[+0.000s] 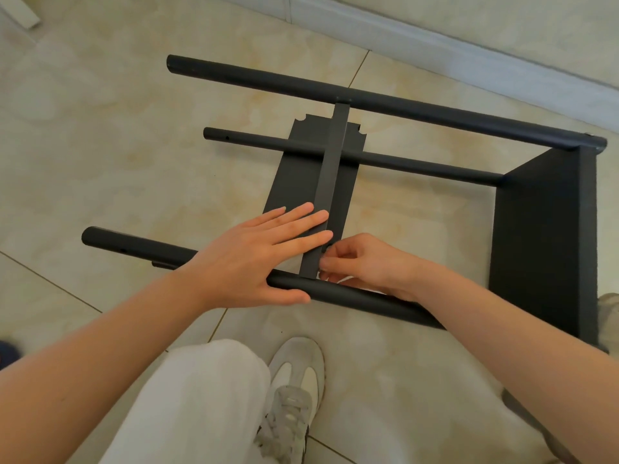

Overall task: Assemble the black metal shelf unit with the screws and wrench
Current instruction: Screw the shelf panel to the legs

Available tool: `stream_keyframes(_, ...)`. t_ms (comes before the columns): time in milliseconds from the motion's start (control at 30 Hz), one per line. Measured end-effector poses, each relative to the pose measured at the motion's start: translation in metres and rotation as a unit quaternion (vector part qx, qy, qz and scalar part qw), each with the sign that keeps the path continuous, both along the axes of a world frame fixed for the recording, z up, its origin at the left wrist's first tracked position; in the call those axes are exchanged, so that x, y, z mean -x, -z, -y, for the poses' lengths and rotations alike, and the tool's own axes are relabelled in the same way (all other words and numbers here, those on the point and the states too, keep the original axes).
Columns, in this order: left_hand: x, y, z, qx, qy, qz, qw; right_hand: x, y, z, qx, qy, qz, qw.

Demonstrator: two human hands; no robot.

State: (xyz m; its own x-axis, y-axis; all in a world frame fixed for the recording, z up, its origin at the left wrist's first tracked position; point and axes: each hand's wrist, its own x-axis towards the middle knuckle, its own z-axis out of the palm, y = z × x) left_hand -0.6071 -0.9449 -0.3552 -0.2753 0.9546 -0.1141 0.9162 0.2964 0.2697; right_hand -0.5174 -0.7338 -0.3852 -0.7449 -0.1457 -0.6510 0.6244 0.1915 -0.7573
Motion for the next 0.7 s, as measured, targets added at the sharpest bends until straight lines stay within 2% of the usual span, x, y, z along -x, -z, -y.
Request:
stream_keyframes(167,-0.001,0.000,0.001,-0.012,-0.002,0.004,1.000,0.001,0.014,-0.001,0.134,0.022,0.003,0.991)
stream_keyframes(233,-0.001,0.000,0.000,-0.015,-0.003,0.008,1.000,0.003,0.016,0.000,0.155,0.031,0.006,0.987)
stream_keyframes(400,-0.001,-0.002,0.000,-0.010,-0.006,0.019,1.000,0.008,0.016,-0.001,0.156,0.018,0.025,0.987)
stream_keyframes(700,-0.002,-0.004,-0.001,-0.017,-0.011,0.013,1.000,0.019,0.004,0.000,0.093,-0.041,0.076,0.992)
